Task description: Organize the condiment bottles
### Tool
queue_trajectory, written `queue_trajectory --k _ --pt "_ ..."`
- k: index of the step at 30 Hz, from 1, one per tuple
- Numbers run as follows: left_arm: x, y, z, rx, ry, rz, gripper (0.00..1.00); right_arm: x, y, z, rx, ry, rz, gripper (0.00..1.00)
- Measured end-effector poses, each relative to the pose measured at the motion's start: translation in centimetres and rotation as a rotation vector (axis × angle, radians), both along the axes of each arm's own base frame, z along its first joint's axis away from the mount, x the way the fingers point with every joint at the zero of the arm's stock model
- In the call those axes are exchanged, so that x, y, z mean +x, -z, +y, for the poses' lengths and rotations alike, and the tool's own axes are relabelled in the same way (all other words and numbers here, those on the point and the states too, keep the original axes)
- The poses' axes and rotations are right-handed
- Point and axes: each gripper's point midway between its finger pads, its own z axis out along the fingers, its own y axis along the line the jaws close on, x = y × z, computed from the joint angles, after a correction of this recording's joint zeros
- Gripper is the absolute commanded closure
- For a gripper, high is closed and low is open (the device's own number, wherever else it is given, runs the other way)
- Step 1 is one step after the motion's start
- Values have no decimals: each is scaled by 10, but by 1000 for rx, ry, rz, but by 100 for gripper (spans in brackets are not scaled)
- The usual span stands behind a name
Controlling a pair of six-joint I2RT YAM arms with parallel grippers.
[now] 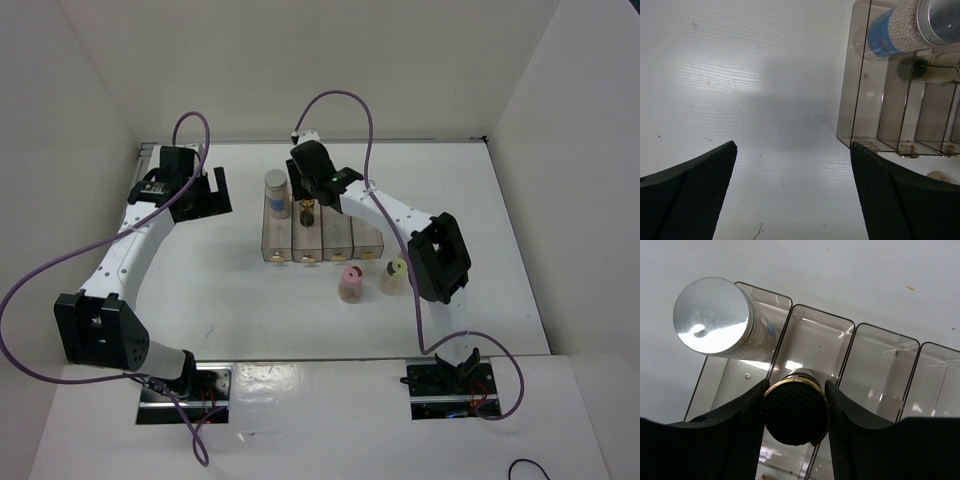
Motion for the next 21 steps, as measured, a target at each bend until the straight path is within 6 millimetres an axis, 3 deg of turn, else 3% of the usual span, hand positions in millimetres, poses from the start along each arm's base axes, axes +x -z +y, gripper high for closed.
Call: queue_trajectory --k 4,8,13,14,21 --pt "0 0 0 0 1 0 0 2 0 1 5 -1 -7 87" --pt "0 1 0 0 1 2 0 2 0 2 4 -2 -9 64" --pt "0 1 0 0 0 2 0 2 0 2 3 -2 -9 45" --pt "0 1 0 0 0 2 0 2 0 2 3 -2 -9 36" --pt "0 1 0 0 1 2 0 2 0 2 4 -1 -7 22"
